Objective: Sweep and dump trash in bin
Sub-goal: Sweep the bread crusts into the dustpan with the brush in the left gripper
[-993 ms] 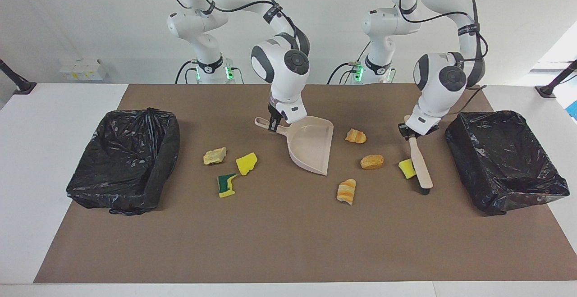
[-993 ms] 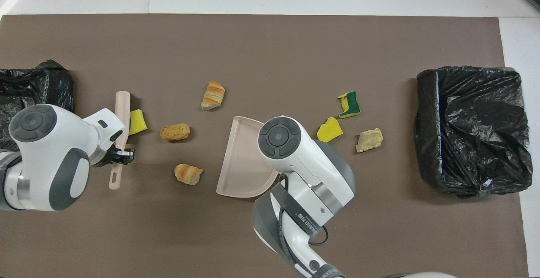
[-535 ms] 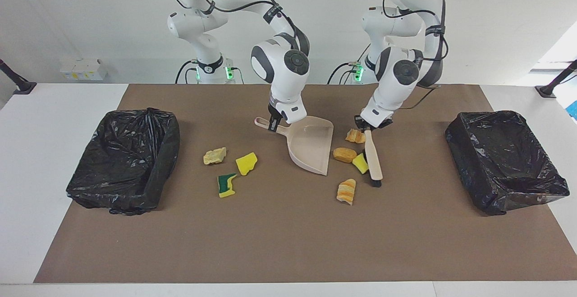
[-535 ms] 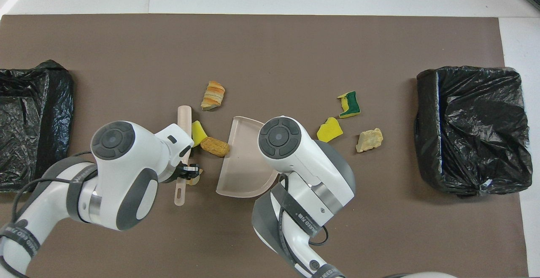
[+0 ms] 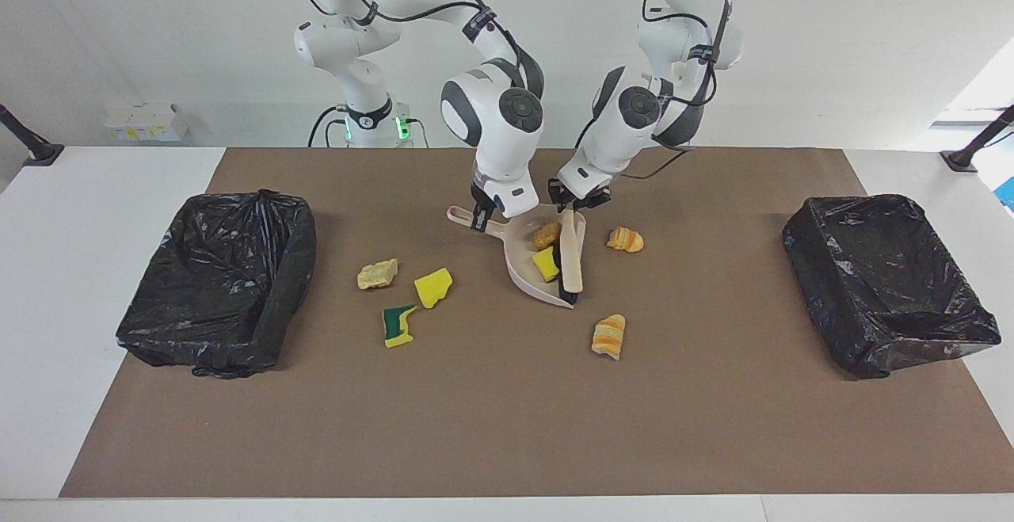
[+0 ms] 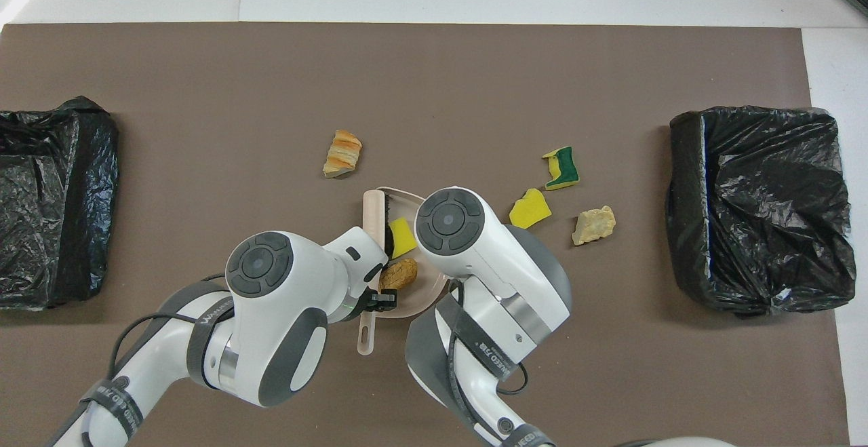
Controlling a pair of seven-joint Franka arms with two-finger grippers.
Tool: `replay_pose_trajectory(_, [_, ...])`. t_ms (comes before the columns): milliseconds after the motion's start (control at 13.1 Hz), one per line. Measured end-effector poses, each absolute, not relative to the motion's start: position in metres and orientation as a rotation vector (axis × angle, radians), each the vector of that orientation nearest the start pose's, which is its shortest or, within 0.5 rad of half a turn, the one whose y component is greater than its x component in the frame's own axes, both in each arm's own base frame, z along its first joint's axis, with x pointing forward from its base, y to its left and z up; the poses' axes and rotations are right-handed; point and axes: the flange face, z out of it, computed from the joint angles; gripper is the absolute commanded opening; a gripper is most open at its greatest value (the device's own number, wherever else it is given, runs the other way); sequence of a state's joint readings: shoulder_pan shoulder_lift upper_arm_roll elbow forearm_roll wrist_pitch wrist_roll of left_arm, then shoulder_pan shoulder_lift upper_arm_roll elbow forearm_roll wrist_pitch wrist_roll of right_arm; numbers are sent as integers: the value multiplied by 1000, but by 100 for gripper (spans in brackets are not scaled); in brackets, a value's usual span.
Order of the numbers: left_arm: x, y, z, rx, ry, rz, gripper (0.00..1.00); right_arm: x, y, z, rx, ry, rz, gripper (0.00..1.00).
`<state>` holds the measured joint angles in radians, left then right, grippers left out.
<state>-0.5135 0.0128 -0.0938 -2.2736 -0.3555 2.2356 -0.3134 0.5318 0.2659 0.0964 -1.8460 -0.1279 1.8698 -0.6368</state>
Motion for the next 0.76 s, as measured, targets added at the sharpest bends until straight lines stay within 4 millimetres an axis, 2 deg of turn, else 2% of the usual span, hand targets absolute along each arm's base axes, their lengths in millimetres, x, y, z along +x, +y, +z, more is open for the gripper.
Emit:
replay_pose_trajectory(153, [443,-283,369,-3361,56,267,0,490,335,364,-2503,-1999,394,0])
replay_pose_trajectory(306, [482,-257,400,-3328,42,237,0,497,326,361,-2444,-2058,374,0])
replay_pose_trajectory(382, [501,-244,406,-3310,33,200,0,500,323,358,-2421,-2083,354,0])
replay_pose_trajectory(535, [533,-217,403,-3294,41,154,0,499,321,356,-2406,-2104,336,0])
replay_pose_trajectory(687, [557,-186,389,-3296,115,143,0,496,323,356,-2399,-2113,337,0])
replay_pose_trajectory(764, [564,-179,379,-3298,145,127,0,495,323,356,-2398,-2114,337,0])
